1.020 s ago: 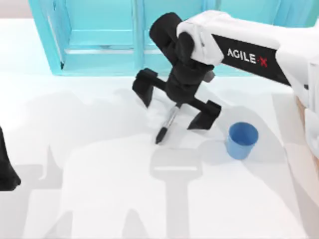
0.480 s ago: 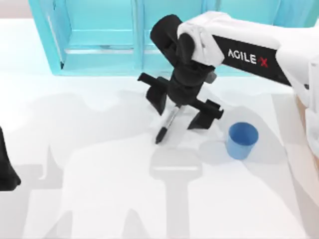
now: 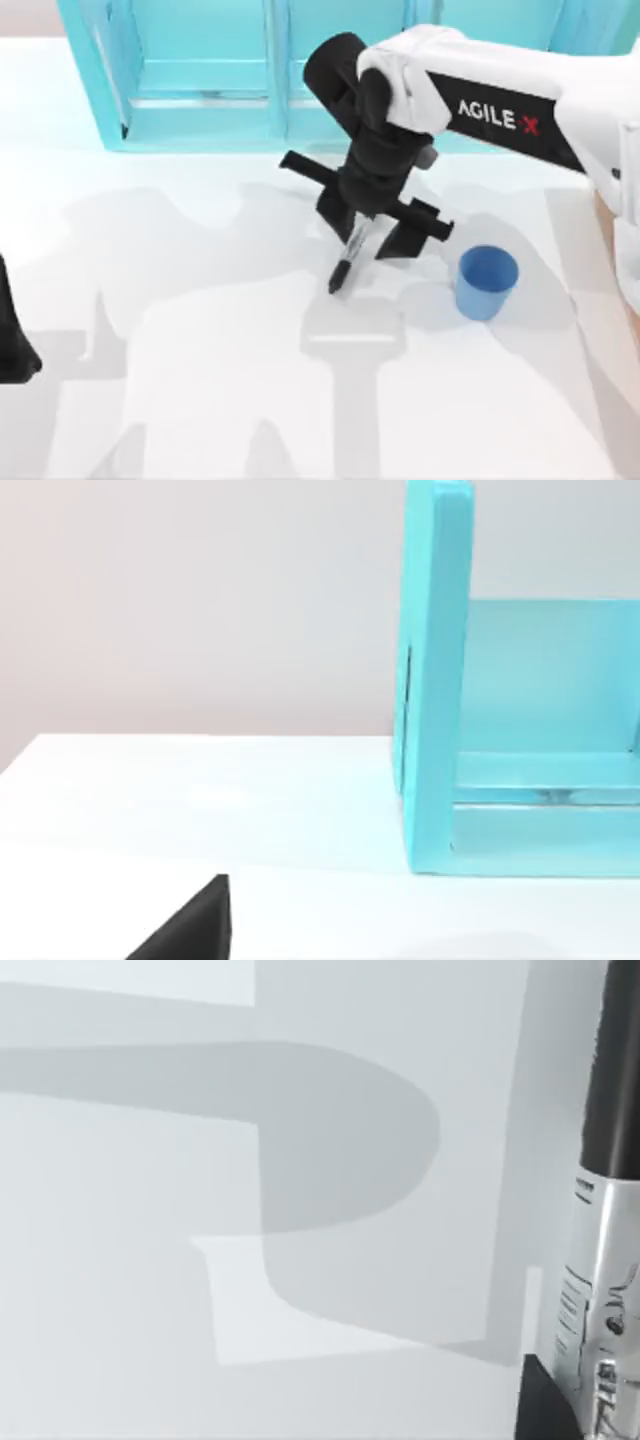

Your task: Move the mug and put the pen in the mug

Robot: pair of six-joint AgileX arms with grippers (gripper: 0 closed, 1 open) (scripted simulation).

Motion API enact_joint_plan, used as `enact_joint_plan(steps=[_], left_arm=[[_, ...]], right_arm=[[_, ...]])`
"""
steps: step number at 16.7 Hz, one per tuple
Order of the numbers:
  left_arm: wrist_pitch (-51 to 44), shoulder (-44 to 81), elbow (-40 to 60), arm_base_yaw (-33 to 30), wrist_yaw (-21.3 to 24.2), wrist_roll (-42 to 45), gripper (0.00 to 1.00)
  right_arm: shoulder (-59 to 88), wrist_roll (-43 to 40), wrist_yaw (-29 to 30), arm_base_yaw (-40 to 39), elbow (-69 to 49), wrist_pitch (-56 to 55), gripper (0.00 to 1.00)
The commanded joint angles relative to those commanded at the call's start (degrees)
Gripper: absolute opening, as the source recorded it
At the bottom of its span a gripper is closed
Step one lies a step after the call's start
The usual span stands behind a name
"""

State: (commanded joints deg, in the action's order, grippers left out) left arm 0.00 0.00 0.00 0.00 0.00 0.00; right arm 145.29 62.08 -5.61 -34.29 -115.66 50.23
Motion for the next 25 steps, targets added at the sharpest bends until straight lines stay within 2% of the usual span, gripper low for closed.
enact_joint_plan(steps=[3, 4, 6, 16, 22, 25], left_arm=[[0.0, 0.0, 0.0, 0.0, 0.0, 0.0, 1.0], [0.0, 0.0, 0.0, 0.0, 0.0, 0.0, 1.0], [0.0, 0.0, 0.0, 0.0, 0.0, 0.0, 1.0], [0.0, 0.0, 0.0, 0.0, 0.0, 0.0, 1.0], [0.0, 0.0, 0.0, 0.0, 0.0, 0.0, 1.0], [0.0, 0.0, 0.0, 0.0, 0.0, 0.0, 1.0]], right_arm=[[0.0, 0.0, 0.0, 0.0, 0.0, 0.0, 0.0], [-4.9, -2.1, 2.0, 0.6, 1.1, 4.4, 0.0], [-5.9, -1.8, 2.1, 0.2, 1.9, 4.7, 0.0], [-27.9, 5.5, 3.1, -7.4, 16.6, 11.4, 0.0], [-28.1, 5.3, 3.5, -7.3, 16.9, 10.8, 0.0], [-28.7, 2.4, 7.6, -8.2, 19.6, 5.5, 0.0]])
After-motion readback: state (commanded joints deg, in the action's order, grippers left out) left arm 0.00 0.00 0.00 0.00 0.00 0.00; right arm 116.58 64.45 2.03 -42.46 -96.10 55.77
